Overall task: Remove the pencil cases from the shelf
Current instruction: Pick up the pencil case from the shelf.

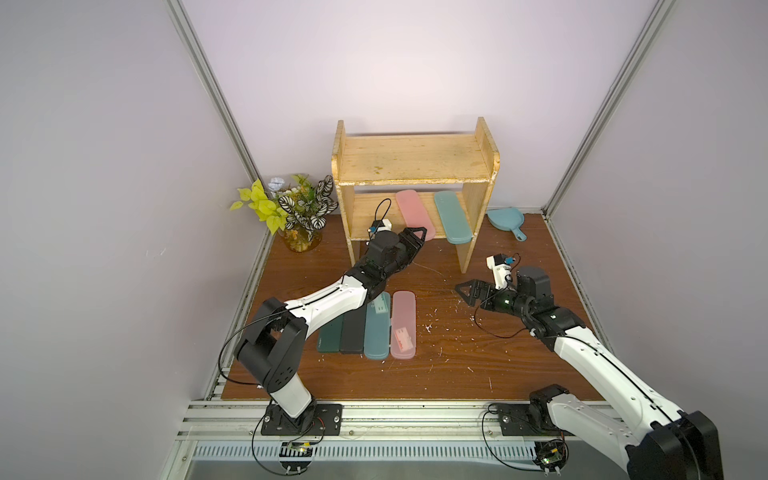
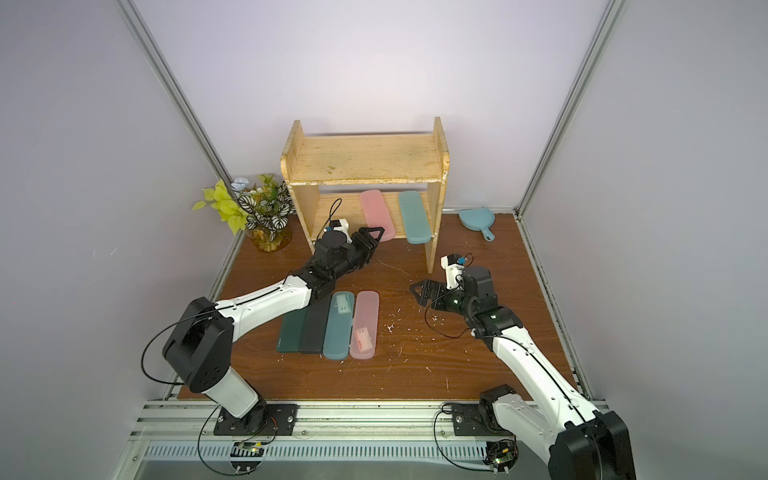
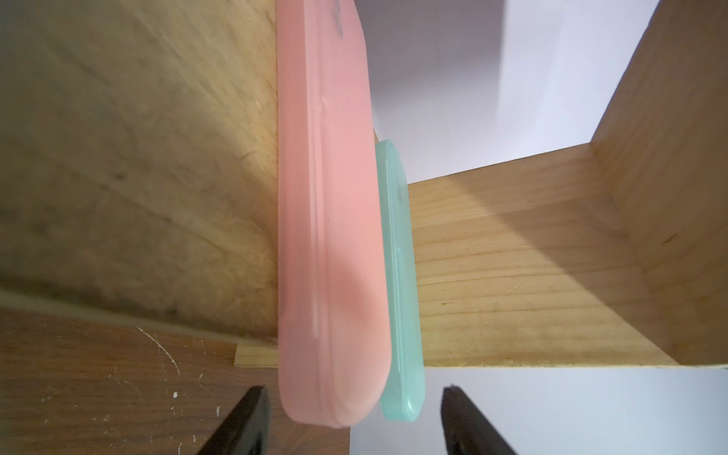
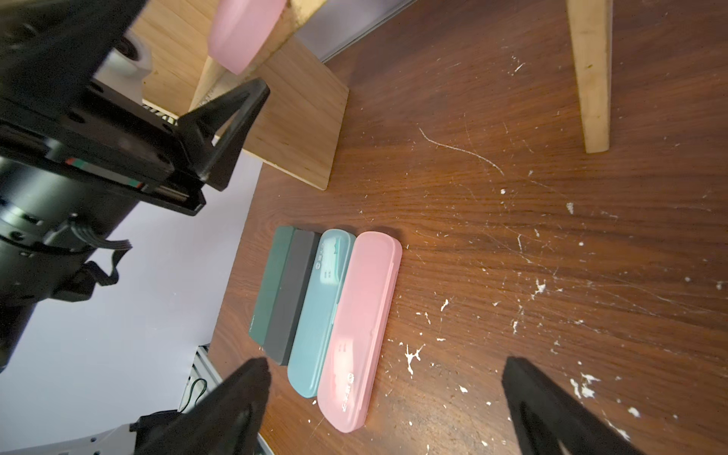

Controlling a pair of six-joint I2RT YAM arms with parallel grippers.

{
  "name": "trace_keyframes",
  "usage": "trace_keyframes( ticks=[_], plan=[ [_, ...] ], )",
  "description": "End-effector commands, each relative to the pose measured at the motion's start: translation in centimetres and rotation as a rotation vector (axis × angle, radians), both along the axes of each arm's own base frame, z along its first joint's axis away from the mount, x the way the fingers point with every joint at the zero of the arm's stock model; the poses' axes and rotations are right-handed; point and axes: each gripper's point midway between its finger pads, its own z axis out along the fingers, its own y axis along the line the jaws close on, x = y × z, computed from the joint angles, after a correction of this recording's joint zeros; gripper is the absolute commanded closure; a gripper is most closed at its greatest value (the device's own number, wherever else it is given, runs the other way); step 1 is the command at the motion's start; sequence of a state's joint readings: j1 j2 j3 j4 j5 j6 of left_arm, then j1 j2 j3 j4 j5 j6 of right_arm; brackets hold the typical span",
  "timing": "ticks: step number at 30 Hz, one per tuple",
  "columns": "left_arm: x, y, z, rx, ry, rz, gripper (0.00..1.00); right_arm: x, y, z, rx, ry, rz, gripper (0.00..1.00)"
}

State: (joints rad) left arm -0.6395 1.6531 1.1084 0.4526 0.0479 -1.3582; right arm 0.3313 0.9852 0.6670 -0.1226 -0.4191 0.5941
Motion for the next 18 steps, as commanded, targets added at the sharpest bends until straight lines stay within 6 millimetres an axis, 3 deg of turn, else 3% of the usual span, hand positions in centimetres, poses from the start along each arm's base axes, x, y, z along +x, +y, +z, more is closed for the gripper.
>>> trace_keyframes(
  ticks=[1, 11, 18],
  plan=[
    [0.23, -0.8, 1.89, -0.03, -0.055, -0.017, 0.42, 0.46, -0.5, 1.55, -0.002, -0.072, -0.021, 0.01],
    [0.72, -0.61, 1.2, -0.047, -0.026, -0.005, 0.64, 0.35, -0.77, 1.72, 0.003, -0.077, -0.026, 0.03],
    [0.5, -0.34, 0.91, -0.036, -0.02, -0.002, 0.73, 0.34, -0.87, 2.0, 0.008, -0.083, -0.03, 0.03]
  ],
)
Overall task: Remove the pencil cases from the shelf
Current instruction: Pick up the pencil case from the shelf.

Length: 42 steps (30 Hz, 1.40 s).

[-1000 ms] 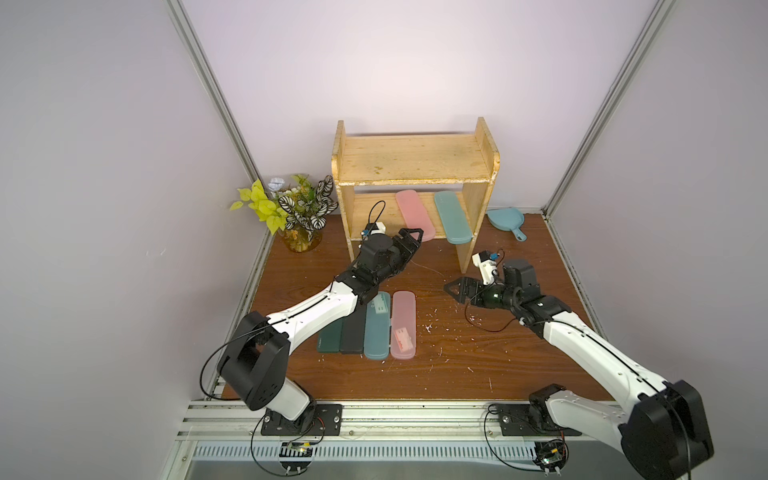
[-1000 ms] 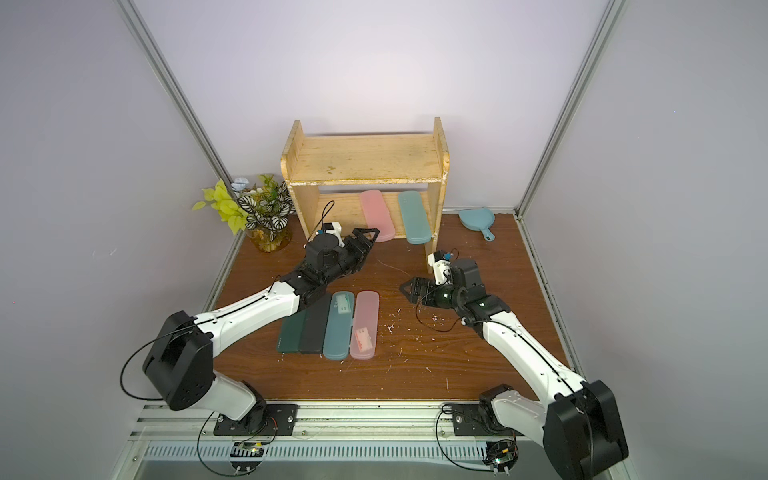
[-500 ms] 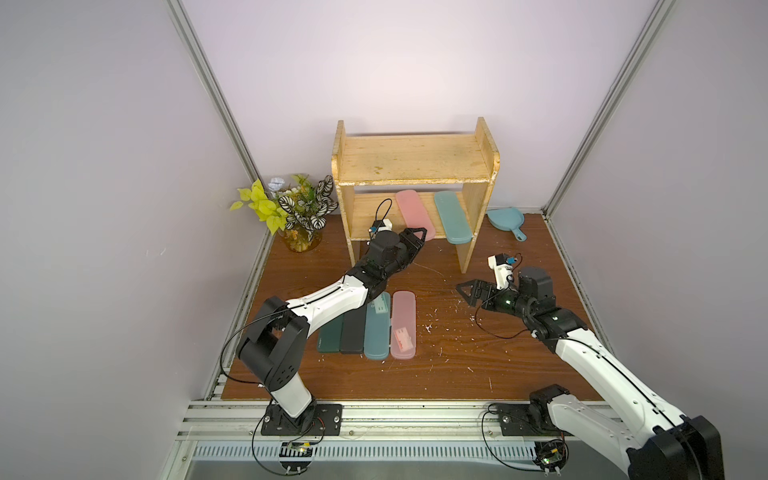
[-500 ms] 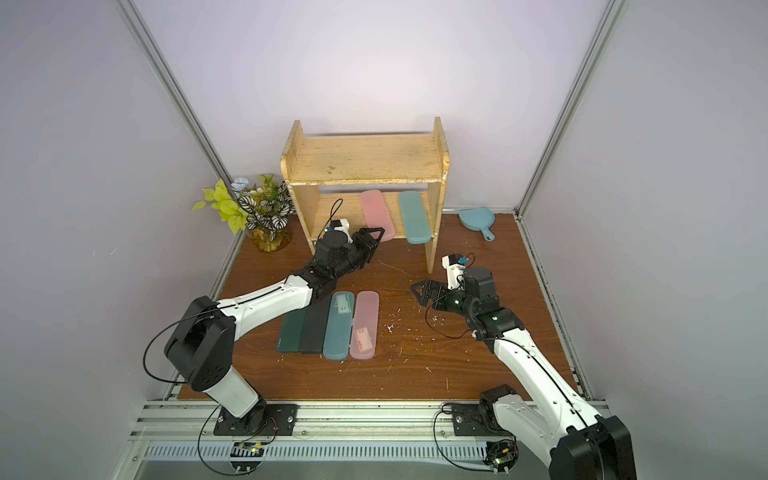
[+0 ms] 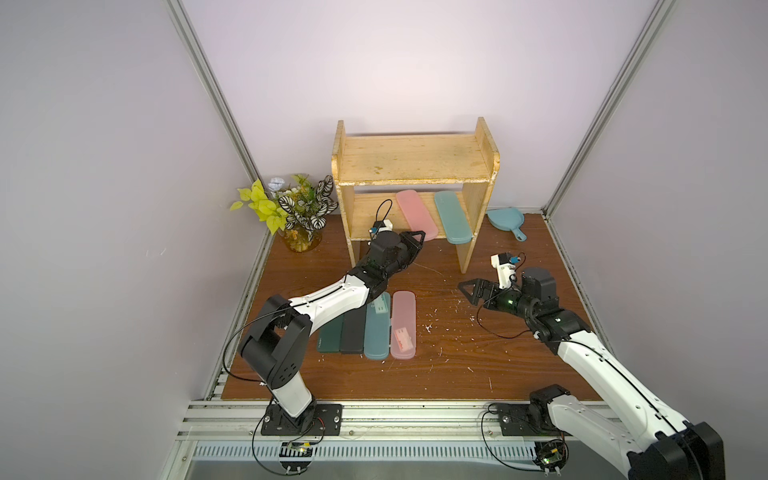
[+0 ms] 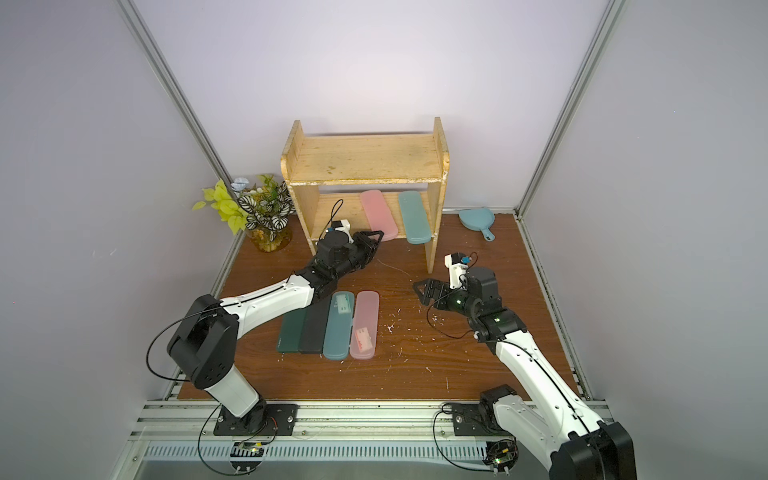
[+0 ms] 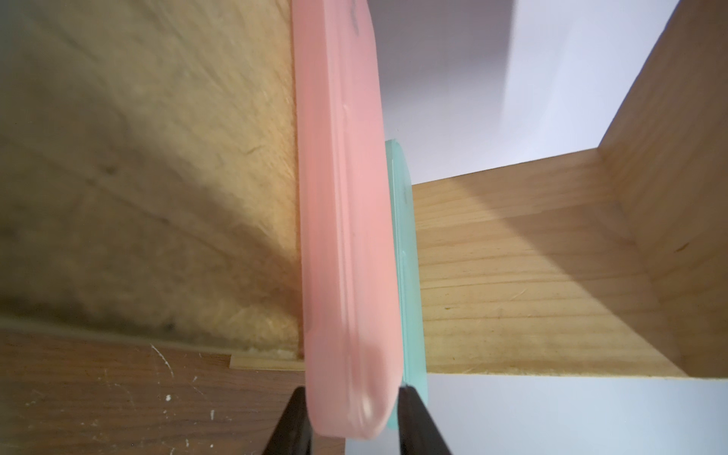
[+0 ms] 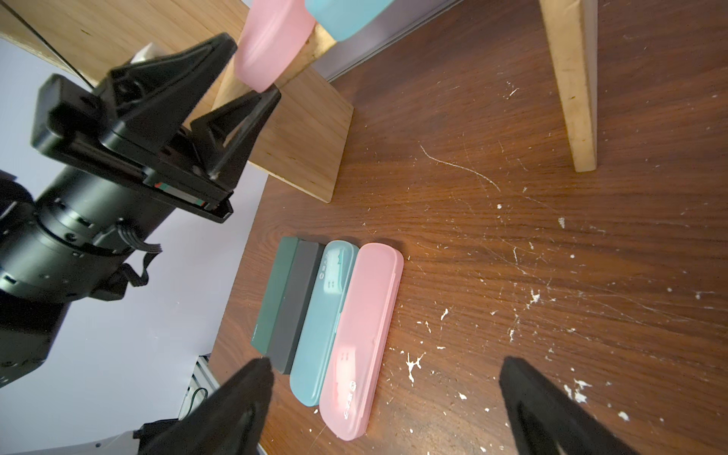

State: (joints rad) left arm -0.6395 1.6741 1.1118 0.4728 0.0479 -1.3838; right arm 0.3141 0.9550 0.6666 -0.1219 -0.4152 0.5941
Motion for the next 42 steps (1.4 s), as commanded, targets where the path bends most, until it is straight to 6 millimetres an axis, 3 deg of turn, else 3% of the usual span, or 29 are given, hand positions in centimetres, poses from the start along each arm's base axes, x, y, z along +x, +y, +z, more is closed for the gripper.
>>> trace_keyframes(
  ticks=[1, 10, 18, 30, 38, 42],
  plan=[
    [0.1, 0.0, 1.5, -0.016, -0.036, -0.004, 0.73, 0.3, -0.3, 1.1, 0.001, -0.054, -0.011, 0.04],
    [-0.8, 0.7, 3.0, -0.004, -0.083, -0.008, 0.82, 0.2, -0.4, 2.2, 0.021, -0.085, -0.022, 0.05],
    [-2.8, 1.9, 4.2, -0.012, -0.139, -0.033, 0.87, 0.4, 0.5, 4.5, 0.114, -0.13, -0.003, 0.08],
    [-6.1, 5.2, 4.0, -0.033, -0.17, -0.062, 0.95, 0.8, 3.7, 7.3, 0.345, -0.1, 0.127, 0.13],
    [-7.1, 6.0, 3.9, -0.072, -0.21, -0.115, 0.98, 0.9, 4.7, 8.7, 0.424, -0.086, 0.166, 0.15],
    [-7.6, 5.4, 4.5, -0.103, -0.246, -0.162, 0.98, 0.9, 5.3, 9.0, 0.456, -0.071, 0.183, 0.15]
  ],
)
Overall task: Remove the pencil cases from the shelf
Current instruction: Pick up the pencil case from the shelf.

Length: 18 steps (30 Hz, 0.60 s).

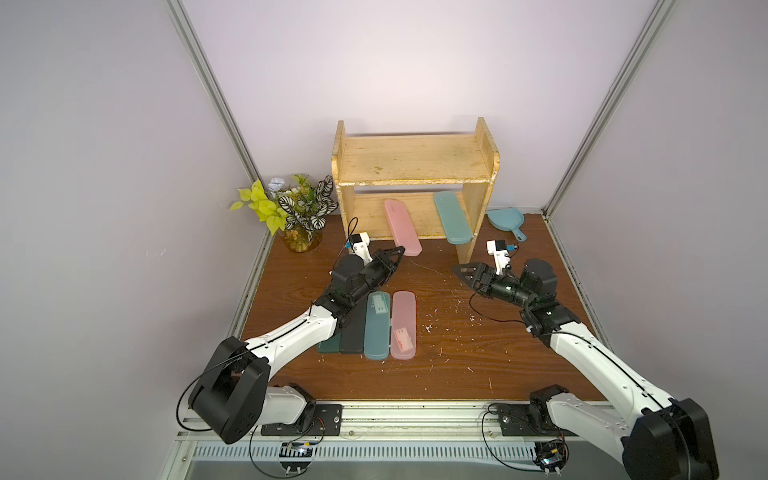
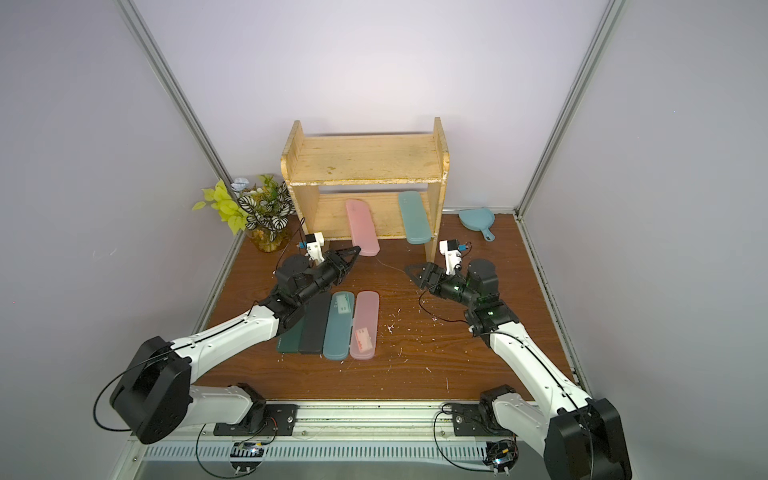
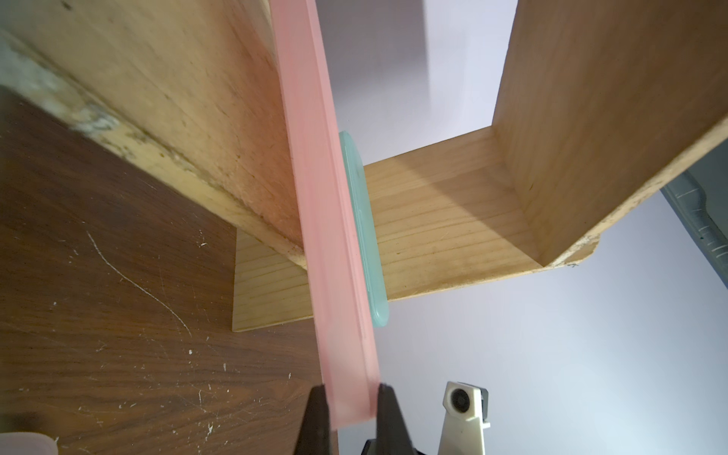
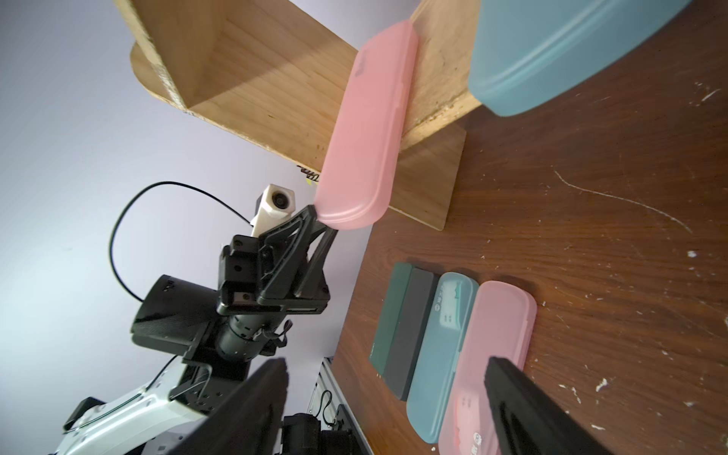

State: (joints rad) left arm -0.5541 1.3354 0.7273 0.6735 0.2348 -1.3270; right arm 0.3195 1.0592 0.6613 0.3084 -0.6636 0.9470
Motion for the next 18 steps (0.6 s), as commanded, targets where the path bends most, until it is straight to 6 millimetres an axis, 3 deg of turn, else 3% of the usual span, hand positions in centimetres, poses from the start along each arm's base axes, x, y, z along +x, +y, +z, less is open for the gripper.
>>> trace_keyframes(
  ticks=[1, 18],
  plan=[
    [-0.7, -0.6, 2.5, -0.055, -0.1, -0.073, 0.98, -0.2, 1.0, 3.0, 0.078, -0.058, 0.048, 0.15],
    [-4.4, -1.5, 4.8, -0.14, -0.157, -0.241, 1.0, 2.1, 4.0, 5.7, 0.265, 0.022, 0.083, 0.21]
  ],
)
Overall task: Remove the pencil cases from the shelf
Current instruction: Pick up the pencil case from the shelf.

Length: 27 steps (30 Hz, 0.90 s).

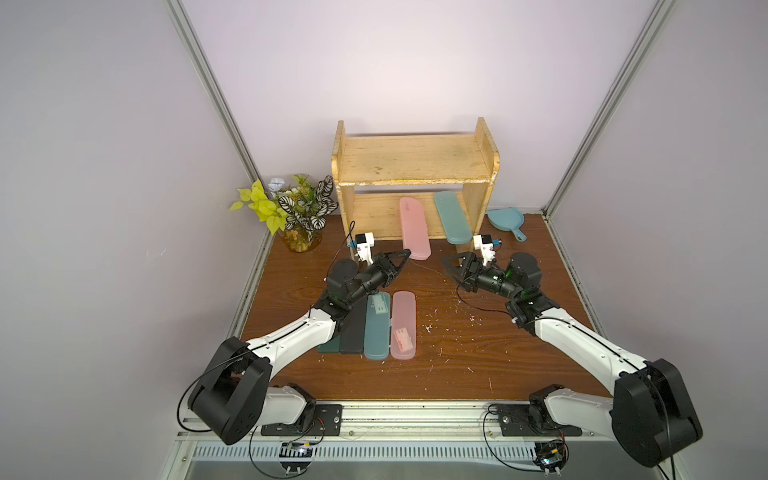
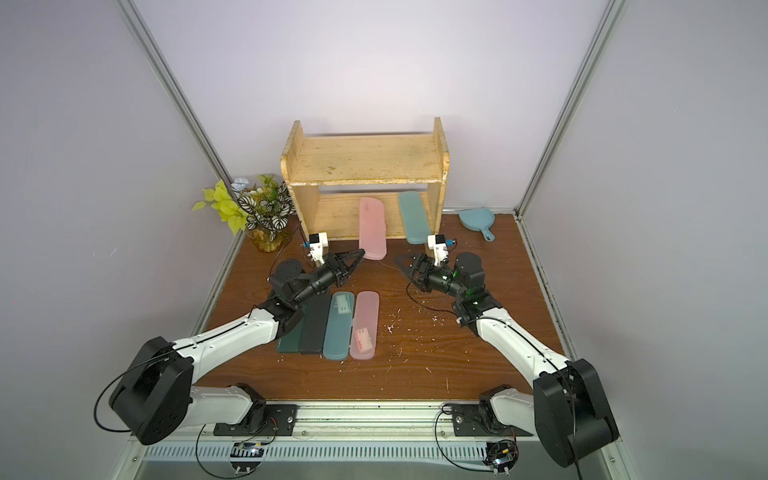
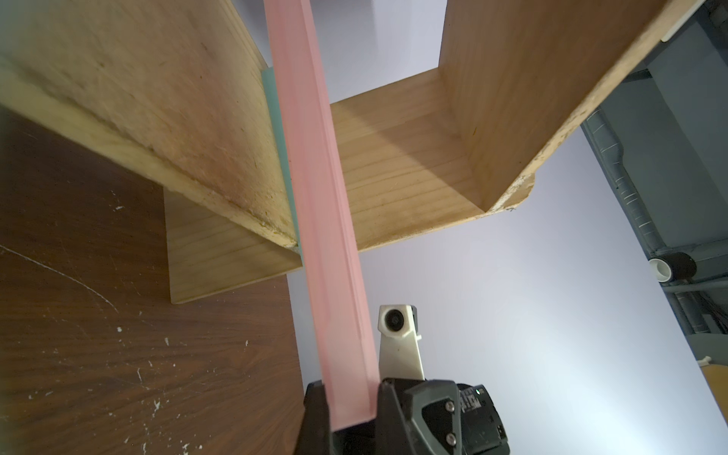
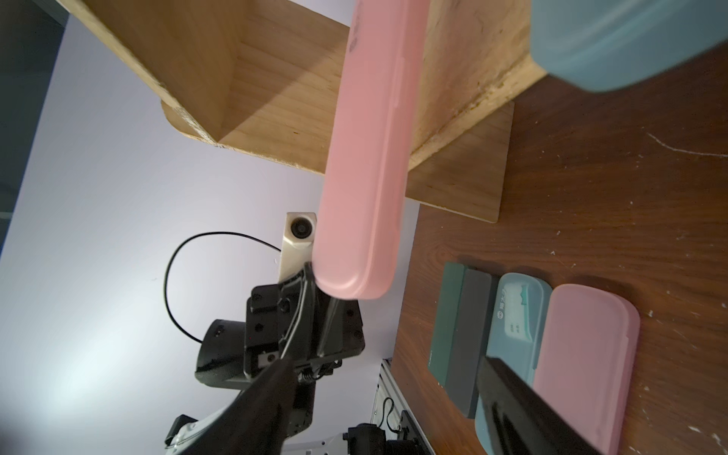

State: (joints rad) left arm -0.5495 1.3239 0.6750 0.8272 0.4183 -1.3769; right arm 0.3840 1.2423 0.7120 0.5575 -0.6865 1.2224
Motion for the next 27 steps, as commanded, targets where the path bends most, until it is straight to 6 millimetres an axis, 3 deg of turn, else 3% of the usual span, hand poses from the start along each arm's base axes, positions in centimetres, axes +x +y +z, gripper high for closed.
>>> trace_keyframes(
  ticks=[1, 18, 27],
  plan=[
    [-1.8, -0.1, 3.2, -0.061, -0.094, -0.069, 1.0, 0.2, 0.6, 4.7, 0.094, -0.104, 0.018, 0.22],
    [-5.8, -1.4, 4.8, -0.115, -0.141, -0.232, 1.0, 1.5, 2.3, 7.1, 0.184, -0.123, 0.041, 0.34],
    [-7.5, -1.4, 5.0, -0.142, -0.152, -0.277, 1.0, 1.1, 2.6, 8.1, 0.249, -0.137, 0.059, 0.53]
  ],
)
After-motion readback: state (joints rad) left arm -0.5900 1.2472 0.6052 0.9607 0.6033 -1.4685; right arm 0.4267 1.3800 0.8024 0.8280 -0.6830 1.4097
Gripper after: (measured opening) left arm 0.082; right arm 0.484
